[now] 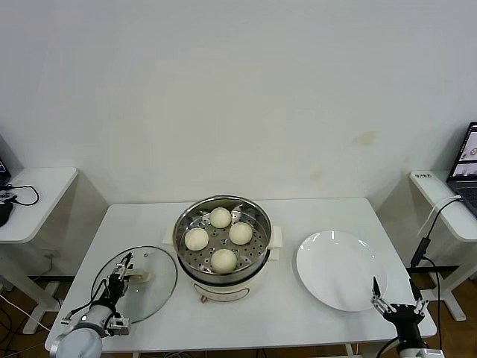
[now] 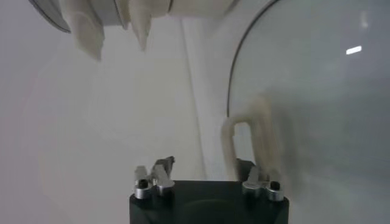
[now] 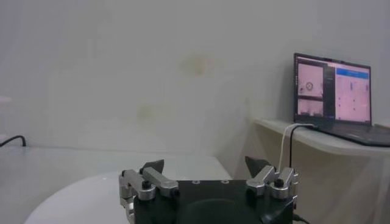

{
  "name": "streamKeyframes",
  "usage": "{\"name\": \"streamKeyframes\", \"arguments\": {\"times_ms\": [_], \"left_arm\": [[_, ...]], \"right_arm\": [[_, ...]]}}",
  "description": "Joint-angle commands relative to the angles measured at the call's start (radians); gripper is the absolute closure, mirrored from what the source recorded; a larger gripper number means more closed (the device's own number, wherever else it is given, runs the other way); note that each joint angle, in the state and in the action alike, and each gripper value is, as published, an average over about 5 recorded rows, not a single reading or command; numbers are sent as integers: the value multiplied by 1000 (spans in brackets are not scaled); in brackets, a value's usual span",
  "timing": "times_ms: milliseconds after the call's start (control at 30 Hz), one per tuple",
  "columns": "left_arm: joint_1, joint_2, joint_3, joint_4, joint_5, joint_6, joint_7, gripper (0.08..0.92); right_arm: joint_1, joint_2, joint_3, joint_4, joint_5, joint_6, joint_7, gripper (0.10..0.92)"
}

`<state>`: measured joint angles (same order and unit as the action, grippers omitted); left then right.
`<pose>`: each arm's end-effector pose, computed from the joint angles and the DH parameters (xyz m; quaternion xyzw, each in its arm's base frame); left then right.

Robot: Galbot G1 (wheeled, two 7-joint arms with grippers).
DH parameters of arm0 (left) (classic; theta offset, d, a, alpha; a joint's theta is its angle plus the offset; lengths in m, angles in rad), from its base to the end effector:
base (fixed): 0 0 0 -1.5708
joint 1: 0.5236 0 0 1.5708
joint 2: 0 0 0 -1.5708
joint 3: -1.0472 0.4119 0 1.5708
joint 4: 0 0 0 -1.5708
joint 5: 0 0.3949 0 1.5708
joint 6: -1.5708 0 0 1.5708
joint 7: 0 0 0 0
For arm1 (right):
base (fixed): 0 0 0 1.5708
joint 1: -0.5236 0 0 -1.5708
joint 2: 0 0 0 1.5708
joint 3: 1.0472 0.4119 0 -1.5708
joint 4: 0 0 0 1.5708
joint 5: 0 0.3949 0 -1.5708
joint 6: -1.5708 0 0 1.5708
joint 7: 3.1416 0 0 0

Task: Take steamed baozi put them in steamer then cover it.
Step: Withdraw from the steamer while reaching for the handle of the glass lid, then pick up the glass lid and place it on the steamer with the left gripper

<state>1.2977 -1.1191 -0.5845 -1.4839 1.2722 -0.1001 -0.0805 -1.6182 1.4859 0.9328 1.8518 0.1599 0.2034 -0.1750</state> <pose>0.2835 0.2163 -0.4761 -0.0956 -0.6497 -0.7509 0.0706 0.1369 -0.1761 -0.4309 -0.0858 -0.9942 0.0598 0.0246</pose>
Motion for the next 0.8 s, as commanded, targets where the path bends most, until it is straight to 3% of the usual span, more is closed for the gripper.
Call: {"name": "streamKeyframes", "arguments": {"times_ms": [33, 433, 600, 800], "left_arm": [[0, -9, -9, 6, -6, -4, -46, 493], [89, -24, -77, -103, -37, -14, -132, 840], [141, -15, -146, -208, -61, -8, -124, 860], [170, 36, -241, -292, -123, 14, -57, 860]], "right_arm": [[-3, -3, 0, 8, 4, -1, 0, 203], [-18, -12, -14, 26, 3, 5, -3, 202], [-24, -20, -23, 32, 3, 9, -4, 203], [-25, -35, -36, 30, 5, 13, -7, 203]]}}
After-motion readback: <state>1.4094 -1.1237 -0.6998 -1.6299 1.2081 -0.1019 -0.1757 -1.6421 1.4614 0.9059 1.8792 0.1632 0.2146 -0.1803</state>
